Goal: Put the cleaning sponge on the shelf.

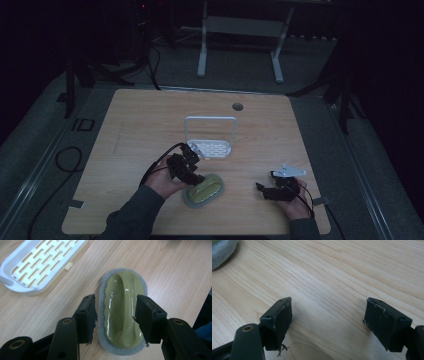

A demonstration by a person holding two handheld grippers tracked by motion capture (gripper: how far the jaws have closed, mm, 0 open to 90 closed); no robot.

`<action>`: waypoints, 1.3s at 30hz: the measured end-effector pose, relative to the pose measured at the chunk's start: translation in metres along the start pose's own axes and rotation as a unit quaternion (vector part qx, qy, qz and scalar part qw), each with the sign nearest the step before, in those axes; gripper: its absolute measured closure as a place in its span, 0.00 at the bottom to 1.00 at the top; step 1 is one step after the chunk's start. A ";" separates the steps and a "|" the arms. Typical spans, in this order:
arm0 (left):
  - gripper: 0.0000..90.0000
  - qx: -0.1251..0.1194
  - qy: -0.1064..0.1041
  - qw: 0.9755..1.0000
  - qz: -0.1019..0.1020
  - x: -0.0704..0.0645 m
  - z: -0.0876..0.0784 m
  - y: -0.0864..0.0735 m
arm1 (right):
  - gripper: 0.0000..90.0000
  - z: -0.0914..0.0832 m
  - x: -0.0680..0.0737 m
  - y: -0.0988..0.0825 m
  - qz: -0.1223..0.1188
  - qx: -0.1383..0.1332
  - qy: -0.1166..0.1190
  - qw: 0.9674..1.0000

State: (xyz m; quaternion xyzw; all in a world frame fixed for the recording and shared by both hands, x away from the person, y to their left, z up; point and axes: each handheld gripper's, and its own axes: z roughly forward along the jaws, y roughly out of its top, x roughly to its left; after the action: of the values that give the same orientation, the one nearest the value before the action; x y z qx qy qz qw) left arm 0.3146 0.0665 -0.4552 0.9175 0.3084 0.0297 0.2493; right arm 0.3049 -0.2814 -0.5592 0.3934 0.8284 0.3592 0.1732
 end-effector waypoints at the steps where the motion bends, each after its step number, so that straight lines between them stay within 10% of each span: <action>1: 0.57 0.003 -0.001 1.000 0.001 0.000 0.000 0.001 | 0.24 0.000 0.000 0.000 0.000 0.000 0.000 1.000; 39: 0.66 0.095 -0.025 0.995 0.025 -0.012 0.027 0.025 | 0.24 0.000 0.000 0.000 0.001 0.000 0.000 1.000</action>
State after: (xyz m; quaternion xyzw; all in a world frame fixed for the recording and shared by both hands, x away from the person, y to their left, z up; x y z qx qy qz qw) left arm 0.3243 0.0309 -0.4661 0.9449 0.2806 -0.0167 0.1676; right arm 0.3049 -0.2813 -0.5593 0.3938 0.8282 0.3594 0.1729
